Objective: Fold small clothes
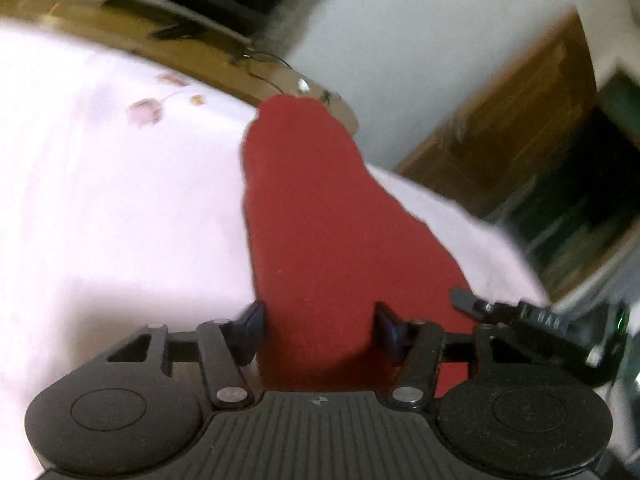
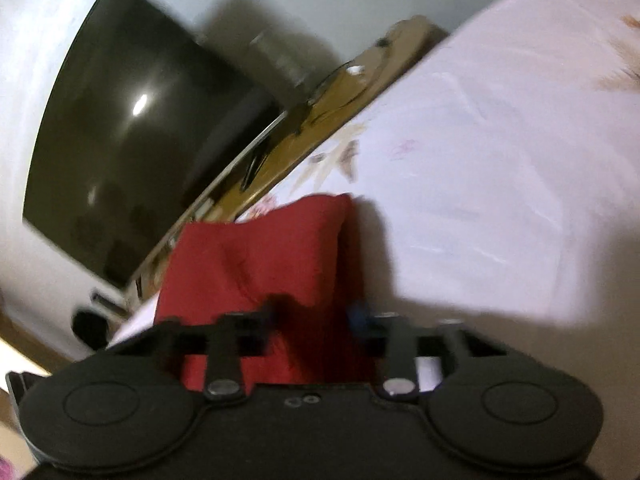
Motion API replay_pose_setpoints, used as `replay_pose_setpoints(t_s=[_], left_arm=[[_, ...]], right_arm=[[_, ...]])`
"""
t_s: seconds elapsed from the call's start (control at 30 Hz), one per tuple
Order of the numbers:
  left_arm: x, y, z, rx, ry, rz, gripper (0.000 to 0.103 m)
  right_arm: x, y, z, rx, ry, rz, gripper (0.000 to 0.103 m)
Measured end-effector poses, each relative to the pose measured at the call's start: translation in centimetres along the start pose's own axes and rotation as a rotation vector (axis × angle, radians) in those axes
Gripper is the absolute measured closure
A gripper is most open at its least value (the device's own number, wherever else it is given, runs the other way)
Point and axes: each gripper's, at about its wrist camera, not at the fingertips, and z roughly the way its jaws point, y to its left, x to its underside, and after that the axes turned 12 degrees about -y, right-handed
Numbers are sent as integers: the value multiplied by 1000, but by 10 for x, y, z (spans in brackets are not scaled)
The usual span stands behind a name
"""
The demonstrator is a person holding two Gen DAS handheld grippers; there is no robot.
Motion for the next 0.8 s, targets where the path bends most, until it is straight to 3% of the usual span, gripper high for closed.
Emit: replay_pose_setpoints(t_s=[0.13,0.2,0.3,0.37,0.5,0.57,0.6,0.67,0.73,0.8], left_arm=[[11,24,-18,4,-77,-103,46],[13,19,-19,0,-81,-77,45],[9,4,-17,-11,-48,-17,35],[5,-1,-16,-19,-38,8,29],[3,-5,-10,-47,-23,31,29],[-1,-11,-3,-63,-2,39,29],[-3,-15,0,-48,18,34,39],[-5,-22,3,-32,34,30,41],[-6,-30,8,-62,45,59,40],[-2,-29,12,-92,50,48,34]], right_arm=[[9,39,-2,-85,-25,-220,81],[16,44,9,-53,3,-295,82],[16,32,16,-41,22,-253,83],[11,26,9,-39,5,-198,74],[10,18,4,-61,28,-143,70],[9,19,5,-66,32,-145,83],[10,21,2,-73,24,-162,90],[6,27,8,-45,-10,-206,92],[1,27,1,-27,-53,-210,93],[-1,20,-5,-19,-68,-195,94]])
